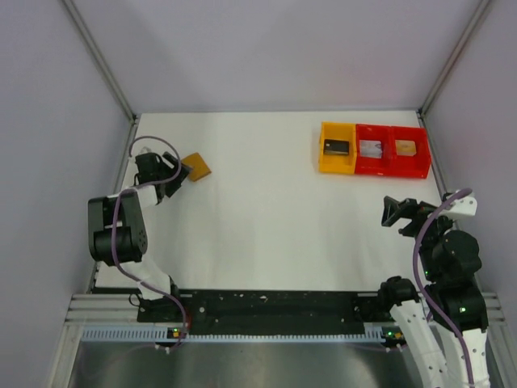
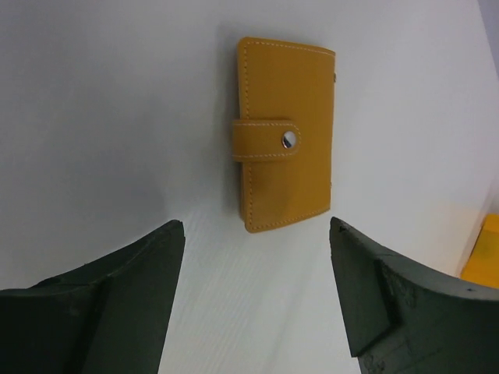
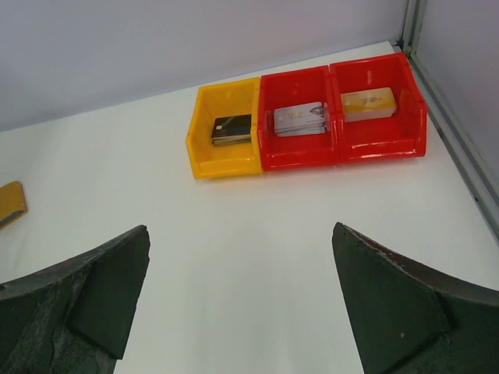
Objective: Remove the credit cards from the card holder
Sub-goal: Move the card holder to the center of the board.
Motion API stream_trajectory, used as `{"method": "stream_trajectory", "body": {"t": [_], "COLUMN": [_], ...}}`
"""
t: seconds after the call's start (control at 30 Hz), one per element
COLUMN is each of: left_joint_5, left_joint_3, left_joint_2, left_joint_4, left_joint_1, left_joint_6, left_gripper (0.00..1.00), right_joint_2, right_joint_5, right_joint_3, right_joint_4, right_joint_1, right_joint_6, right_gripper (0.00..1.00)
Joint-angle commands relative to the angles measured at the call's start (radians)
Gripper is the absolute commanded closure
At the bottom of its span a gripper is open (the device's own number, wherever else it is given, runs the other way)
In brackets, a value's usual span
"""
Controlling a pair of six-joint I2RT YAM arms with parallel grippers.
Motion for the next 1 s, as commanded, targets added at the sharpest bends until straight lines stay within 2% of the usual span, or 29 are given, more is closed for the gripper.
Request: {"method": "stream_trajectory", "body": {"t": [0.0,0.07,0.33,0.43,0.53,0.6,0.63,0.83,0.97], "left_joint_5": [0.167,0.199,0.265,0.282,0.281,0.29,0.298,0.403,0.46], "left_joint_3": [0.09,0.113,0.161,0.173,0.17,0.165,0.161,0.053,-0.022], "left_joint_2": [0.129,0.175,0.272,0.288,0.285,0.276,0.27,0.181,0.108], "left_joint_4": [0.06,0.058,0.074,0.074,0.074,0.075,0.077,0.213,0.212], "left_joint_1": [0.033,0.037,0.048,0.048,0.048,0.048,0.048,0.031,-0.033], "left_joint_6": [0.033,0.034,0.022,0.013,0.011,0.011,0.011,-0.062,-0.07], "left_gripper": [0.24,0.33,0.49,0.63,0.81,0.97,1.0,1.0,1.0], "right_joint_2": [-0.006,-0.004,-0.004,-0.004,-0.004,-0.003,-0.003,-0.001,0.015], "right_joint_5": [0.009,0.01,0.016,0.016,0.013,0.012,0.009,-0.04,-0.106], "right_joint_3": [0.002,0.002,0.0,-0.002,-0.002,-0.003,-0.003,-0.008,-0.026], "right_joint_4": [0.031,0.033,0.033,0.031,0.031,0.034,0.033,0.048,0.065], "right_joint_1": [0.011,0.009,0.009,0.009,0.01,0.01,0.011,0.011,0.011], "right_joint_6": [0.001,0.002,0.002,0.001,0.004,0.002,0.004,-0.001,0.025], "right_gripper": [0.01,0.01,0.01,0.01,0.01,0.01,0.01,0.01,0.01]}}
